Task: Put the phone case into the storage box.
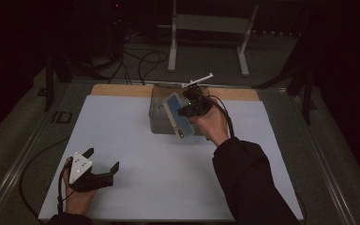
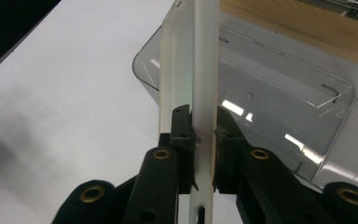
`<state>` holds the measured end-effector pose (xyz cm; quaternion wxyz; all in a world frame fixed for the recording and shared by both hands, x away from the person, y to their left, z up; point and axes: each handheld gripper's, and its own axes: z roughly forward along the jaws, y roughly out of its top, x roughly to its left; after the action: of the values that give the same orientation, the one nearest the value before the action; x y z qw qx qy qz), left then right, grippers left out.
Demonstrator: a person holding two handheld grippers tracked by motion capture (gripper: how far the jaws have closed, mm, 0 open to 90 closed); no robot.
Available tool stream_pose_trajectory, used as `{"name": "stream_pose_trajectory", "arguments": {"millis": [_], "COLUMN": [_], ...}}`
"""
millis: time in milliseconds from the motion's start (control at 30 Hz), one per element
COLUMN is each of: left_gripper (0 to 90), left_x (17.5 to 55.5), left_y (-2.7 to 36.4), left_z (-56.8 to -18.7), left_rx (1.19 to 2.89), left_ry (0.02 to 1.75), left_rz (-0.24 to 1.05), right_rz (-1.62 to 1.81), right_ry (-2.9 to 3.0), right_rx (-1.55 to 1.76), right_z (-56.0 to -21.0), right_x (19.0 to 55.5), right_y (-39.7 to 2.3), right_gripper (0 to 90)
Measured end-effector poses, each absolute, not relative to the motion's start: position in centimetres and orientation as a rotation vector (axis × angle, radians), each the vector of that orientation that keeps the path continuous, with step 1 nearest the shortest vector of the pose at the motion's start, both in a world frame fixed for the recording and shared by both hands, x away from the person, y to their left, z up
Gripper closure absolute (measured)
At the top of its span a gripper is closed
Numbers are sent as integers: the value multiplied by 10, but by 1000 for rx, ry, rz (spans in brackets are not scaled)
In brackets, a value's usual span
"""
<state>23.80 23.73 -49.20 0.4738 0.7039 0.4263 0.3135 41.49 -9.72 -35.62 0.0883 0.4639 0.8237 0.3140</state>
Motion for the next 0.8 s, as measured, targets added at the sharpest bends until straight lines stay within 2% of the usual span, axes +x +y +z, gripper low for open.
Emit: {"name": "stream_pose_trajectory", "arguments": {"millis": [800], "left_gripper": [1], "left_x": [238], "left_y": [237], "left_z": [-492], "left_rx": [1722], "left_ry": [1043], "left_rz": [770], "right_rz": [930], "right_ry": [2403], "right_rx": [1422], "right_z": [-351], "right_x": [425], "right_y": [-104], "right_gripper": [818]}}
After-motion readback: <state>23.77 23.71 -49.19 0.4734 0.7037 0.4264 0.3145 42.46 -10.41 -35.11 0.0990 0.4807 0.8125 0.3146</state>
